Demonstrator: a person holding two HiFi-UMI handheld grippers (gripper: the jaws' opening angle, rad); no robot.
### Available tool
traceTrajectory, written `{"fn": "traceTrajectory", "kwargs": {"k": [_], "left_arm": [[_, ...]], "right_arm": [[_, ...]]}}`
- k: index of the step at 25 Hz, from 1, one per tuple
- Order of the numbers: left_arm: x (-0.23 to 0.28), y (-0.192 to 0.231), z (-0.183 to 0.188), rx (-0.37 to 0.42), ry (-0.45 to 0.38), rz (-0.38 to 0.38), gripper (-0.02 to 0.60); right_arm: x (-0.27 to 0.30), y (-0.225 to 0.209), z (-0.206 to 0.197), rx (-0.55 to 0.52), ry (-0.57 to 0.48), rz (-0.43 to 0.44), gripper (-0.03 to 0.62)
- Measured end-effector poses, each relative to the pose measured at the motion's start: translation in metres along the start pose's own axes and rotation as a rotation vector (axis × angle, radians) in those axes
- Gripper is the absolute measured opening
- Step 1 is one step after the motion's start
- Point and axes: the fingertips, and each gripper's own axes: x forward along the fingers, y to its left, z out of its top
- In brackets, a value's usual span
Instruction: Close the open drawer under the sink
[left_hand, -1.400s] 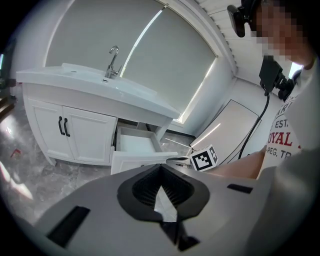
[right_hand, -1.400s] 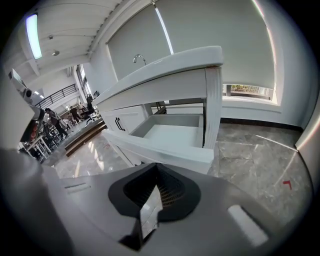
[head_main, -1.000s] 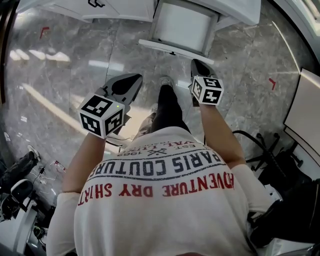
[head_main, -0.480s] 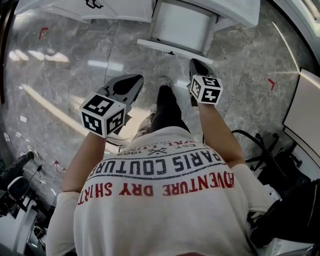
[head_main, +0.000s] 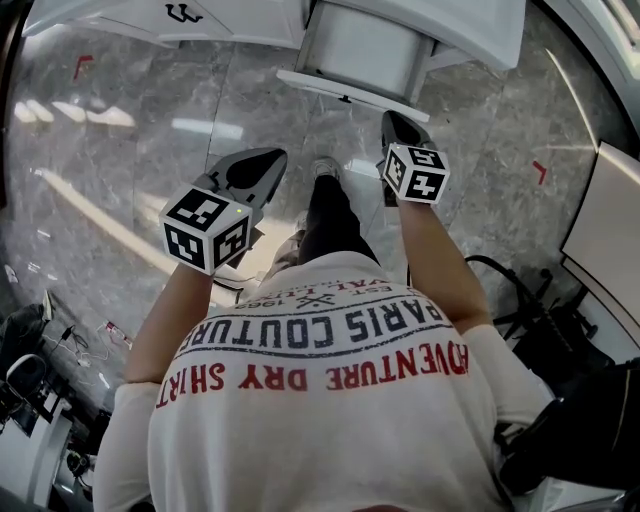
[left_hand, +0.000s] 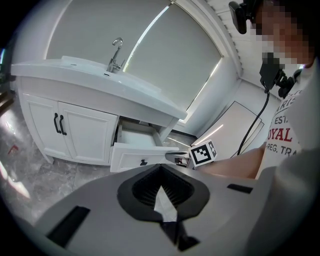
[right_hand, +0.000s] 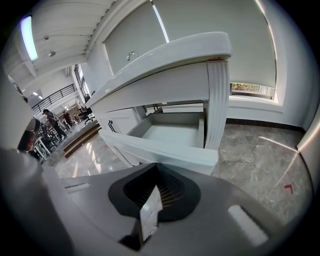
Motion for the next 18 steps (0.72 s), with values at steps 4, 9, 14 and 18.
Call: {"fn": "traceTrajectory", "kwargs": {"k": [4,9,14,18], "left_arm": [[0.01,0.015,0.008,-0.007,0.0,0.001,0.0],[0.019,0.026,0.016,-0.03,-0.004,0.003,0.0],[0.025,0.034,0.021,-0.047,-0.006,0.008,0.0],[0.031,0.041,0.028,-0.061,-0.011,0.012,0.0]], "right_arm": [[0.016,-0.004,0.012,-0.001,0.005,0.0,0.0],[0.029,-0.014,0.025,0.026,0.008,-0.011,0.002],[0.038,-0.023,0.042,0.028,-0.003,-0.019,0.0],[0.047,-0.032,0.057,0.034,-0.016,-0.03,0.0]]}}
